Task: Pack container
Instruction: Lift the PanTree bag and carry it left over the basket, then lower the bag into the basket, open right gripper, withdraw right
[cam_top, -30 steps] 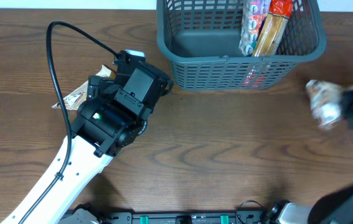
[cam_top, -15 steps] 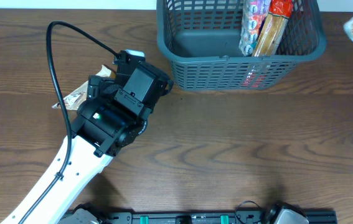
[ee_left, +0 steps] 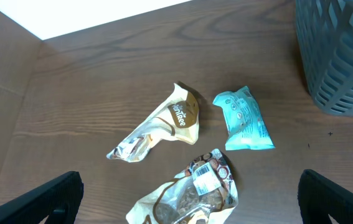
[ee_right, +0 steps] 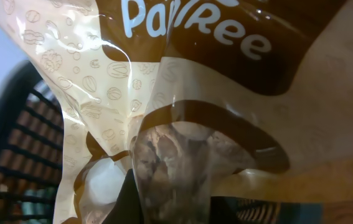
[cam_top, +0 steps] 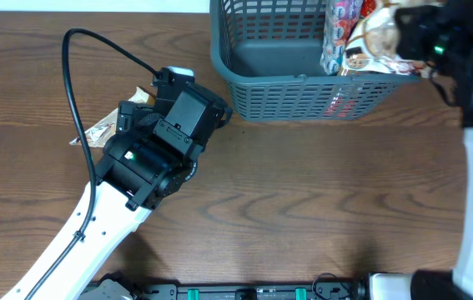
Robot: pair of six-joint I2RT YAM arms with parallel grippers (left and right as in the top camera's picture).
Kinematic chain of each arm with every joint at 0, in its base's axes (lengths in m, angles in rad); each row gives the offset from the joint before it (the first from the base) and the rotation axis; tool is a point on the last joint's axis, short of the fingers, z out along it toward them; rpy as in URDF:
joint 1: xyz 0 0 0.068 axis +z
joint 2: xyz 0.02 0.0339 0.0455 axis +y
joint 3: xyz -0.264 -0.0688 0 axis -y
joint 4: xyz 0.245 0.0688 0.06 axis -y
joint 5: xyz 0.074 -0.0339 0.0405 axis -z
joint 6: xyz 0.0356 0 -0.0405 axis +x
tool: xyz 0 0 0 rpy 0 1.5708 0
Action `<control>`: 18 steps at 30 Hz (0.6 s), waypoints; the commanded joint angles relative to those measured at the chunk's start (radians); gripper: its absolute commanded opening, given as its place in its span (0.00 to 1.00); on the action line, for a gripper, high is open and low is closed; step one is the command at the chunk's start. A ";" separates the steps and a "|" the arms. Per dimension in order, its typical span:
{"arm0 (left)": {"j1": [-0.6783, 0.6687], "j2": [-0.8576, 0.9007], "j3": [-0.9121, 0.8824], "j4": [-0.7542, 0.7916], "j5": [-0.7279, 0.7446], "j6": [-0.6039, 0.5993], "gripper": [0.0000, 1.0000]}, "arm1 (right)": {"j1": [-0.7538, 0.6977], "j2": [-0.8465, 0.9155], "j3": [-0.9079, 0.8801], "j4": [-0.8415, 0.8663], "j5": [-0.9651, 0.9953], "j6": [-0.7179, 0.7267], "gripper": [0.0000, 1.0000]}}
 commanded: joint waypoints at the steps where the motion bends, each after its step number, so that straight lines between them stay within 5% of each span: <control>1: 0.001 0.002 0.013 -0.006 -0.005 0.002 0.99 | 0.023 0.039 0.002 0.012 0.085 -0.060 0.02; 18: 0.001 0.002 0.013 -0.006 -0.005 0.002 0.99 | 0.023 0.338 0.002 0.059 0.089 -0.073 0.03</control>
